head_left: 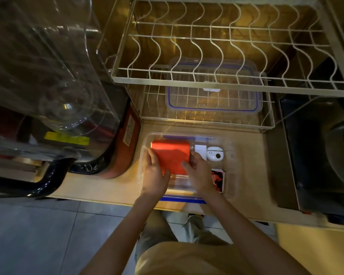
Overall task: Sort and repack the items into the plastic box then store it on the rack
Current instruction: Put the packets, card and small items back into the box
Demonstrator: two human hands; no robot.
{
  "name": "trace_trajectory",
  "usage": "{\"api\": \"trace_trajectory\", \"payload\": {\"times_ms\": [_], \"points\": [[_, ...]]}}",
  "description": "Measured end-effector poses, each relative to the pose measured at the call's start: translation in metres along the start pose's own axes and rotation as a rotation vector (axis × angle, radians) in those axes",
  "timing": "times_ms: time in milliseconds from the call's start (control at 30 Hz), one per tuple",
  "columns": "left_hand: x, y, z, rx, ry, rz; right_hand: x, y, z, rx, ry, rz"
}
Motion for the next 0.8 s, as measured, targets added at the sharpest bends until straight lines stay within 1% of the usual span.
{"api": "trace_trajectory", "payload": {"times_ms": [133,300,433,500,567,633,700,800], "points": [[-0.011,-0.009,0.003,-0.017,-0.092,0.080,0.000,-0.001,0.004,-0.009,0.002,-0.017],[-0.010,-0.010,0.010,-0.021,-0.166,0.177,0.003,0.001,0.008,-0.034,0.061,-0.117],[-0.005,-0.008,0.019,-0.018,-0.148,0.227,0.006,-0.004,0.009,-0.016,0.179,-0.191],[-0.004,-0.005,0.018,-0.074,-0.101,0.270,0.004,-0.008,0.006,0.034,0.200,-0.196],[-0.002,0.000,0.013,-0.158,-0.032,0.317,-0.002,-0.010,0.003,0.082,0.152,-0.266],[-0.001,0.003,0.010,-0.203,0.012,0.336,-0.007,-0.011,0.000,0.108,0.090,-0.409],[-0.003,0.002,0.010,-0.206,0.005,0.341,-0.008,-0.013,-0.002,0.141,0.051,-0.527],[-0.005,0.001,0.009,-0.200,-0.036,0.346,-0.011,-0.011,-0.004,0.163,-0.006,-0.601]]}}
Point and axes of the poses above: each hand's wrist, its own z-axis towards the middle knuckle, its own x-axis out of the back of the hand, y = z × x, the point moved 6 cm from there along z, towards the middle knuckle, and after that the axes turned 5 degrees about -x, right-handed, at the moved point
